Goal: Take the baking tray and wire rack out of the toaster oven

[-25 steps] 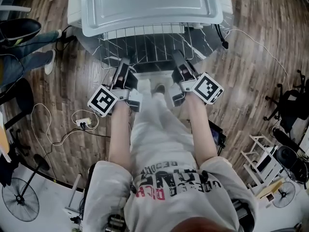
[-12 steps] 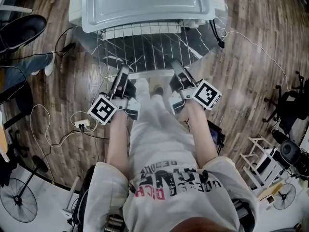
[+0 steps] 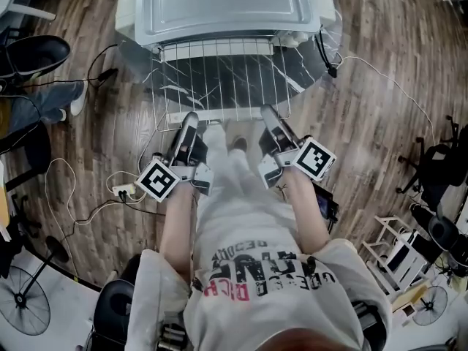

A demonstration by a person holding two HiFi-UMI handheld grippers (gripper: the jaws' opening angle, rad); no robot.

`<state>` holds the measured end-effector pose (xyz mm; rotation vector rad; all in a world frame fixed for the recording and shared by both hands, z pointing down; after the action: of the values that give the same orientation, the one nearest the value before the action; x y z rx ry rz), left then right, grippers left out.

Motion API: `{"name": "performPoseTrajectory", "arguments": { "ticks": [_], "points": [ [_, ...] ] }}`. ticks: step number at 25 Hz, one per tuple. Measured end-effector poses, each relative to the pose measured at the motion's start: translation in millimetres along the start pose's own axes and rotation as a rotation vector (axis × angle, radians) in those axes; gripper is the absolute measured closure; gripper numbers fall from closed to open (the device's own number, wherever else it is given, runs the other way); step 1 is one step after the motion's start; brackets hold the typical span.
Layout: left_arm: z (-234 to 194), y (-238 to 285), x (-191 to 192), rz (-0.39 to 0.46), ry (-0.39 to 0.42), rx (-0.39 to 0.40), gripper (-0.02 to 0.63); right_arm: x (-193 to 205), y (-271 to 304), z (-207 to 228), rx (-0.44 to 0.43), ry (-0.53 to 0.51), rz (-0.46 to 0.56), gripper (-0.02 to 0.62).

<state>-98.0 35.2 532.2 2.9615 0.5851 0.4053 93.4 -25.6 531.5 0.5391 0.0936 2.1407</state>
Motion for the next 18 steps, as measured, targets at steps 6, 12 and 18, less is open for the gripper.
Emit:
{"name": "performPoseTrajectory", "arguments": {
  "ticks": [6, 12, 18],
  "points": [
    [19, -16, 8, 0.017, 0.009, 0.021, 0.588, 1, -18, -19, -0.028, -0.012, 0.000, 0.558],
    [38, -38, 21, 0.006, 0.053, 0.017, 0.588, 6, -46, -37, -0.044, -0.016, -0.002, 0.560],
    [69, -51, 20, 0.013, 0.084, 0.060, 0.588, 6, -61, -60, -0.083, -0.030, 0.003, 0.561]
  ]
}}
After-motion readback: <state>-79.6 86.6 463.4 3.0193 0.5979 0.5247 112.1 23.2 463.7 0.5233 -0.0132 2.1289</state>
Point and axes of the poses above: the fingertips, and each gripper's own axes: y forward along the fingers, z to its right, x out of its underside, the point moved 2 cm from there along -y, backward along the fingers, and after that the axes turned 4 degrees about -z, right-handed, at the moved point
